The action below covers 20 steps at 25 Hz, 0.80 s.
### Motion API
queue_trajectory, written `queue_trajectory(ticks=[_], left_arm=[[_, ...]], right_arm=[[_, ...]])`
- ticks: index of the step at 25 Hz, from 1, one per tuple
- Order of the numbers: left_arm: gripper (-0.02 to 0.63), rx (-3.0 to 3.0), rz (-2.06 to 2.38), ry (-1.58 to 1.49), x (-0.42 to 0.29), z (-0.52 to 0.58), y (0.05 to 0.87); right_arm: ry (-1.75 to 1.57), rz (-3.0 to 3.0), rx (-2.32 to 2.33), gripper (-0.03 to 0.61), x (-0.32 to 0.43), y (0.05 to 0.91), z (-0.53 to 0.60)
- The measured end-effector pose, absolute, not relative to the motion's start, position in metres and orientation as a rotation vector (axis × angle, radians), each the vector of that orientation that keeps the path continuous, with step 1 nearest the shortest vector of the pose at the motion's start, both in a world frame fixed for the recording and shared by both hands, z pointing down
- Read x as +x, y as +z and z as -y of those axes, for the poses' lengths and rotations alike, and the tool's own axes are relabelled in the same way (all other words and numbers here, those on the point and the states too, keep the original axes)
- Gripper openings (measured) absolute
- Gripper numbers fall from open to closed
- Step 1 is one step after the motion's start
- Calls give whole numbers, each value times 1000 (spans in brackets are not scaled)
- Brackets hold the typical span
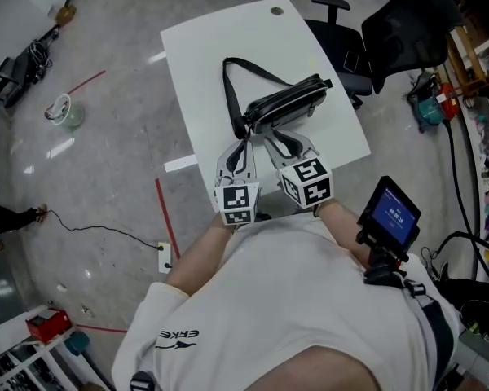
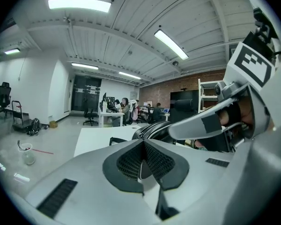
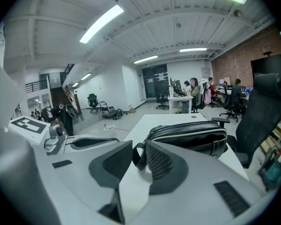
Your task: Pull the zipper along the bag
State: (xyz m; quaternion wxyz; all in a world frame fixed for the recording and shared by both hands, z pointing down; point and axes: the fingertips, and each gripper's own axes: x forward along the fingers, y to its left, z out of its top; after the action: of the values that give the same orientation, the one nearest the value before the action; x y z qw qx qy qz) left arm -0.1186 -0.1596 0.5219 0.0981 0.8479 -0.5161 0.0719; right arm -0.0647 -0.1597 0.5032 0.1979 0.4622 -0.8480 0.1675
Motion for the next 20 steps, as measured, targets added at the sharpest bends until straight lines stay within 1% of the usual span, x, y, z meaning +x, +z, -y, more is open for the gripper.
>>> queue_trajectory(ticks=[4, 11, 20], left_arm=[[2, 2511, 1603, 247, -102, 148, 511], [2, 2473, 1752, 248, -57, 113, 493], [2, 2426, 1869, 244, 10, 48, 482]], right_arm=[[378, 2391, 1324, 74, -38, 494, 146], [298, 2432, 1368, 24, 32, 480, 116], [303, 2494, 1365, 6, 112, 476, 49]])
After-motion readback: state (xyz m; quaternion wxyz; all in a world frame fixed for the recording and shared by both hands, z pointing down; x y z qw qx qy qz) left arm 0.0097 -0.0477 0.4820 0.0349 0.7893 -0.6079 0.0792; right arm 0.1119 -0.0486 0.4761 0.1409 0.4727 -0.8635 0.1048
